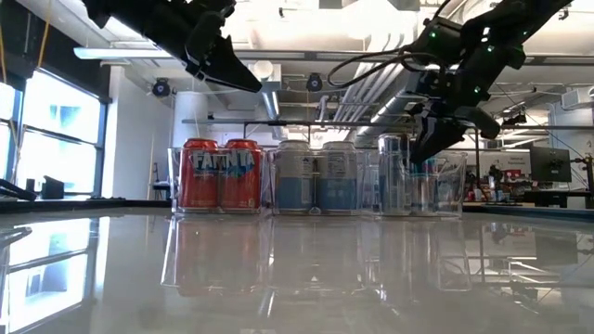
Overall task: Sort soda cans
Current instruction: Move the bottom transparent bin to the top middle of the table
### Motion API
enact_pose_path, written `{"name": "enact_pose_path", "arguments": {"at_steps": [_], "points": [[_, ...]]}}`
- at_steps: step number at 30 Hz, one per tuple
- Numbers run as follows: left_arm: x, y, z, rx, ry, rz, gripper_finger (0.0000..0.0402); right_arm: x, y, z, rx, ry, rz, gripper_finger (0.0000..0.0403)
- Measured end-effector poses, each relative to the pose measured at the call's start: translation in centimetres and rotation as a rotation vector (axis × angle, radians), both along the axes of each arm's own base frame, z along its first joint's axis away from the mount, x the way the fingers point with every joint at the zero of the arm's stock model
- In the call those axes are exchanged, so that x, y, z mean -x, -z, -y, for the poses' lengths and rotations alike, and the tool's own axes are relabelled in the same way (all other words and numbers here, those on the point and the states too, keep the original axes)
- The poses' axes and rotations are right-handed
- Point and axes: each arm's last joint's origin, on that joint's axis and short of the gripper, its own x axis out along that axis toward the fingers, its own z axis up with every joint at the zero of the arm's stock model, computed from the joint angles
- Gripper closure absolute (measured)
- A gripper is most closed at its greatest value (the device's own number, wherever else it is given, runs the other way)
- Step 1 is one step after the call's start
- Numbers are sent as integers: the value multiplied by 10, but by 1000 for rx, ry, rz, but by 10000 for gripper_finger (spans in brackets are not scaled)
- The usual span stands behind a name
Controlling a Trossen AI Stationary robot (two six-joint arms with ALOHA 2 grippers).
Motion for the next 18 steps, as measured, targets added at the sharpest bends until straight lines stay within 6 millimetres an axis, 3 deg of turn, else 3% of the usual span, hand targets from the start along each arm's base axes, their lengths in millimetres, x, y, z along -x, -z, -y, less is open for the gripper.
{"name": "enact_pose_path", "arguments": {"at_steps": [9, 14, 18], "points": [[0, 0, 0, 39, -16, 18, 308, 1, -4, 1, -29, 82, -2, 274], [1, -1, 0, 48, -24, 27, 287, -2, -32, -1, -70, 105, 82, 215], [4, -11, 0, 61, -28, 82, 280, -2, -56, -8, -128, 114, 138, 193]]}}
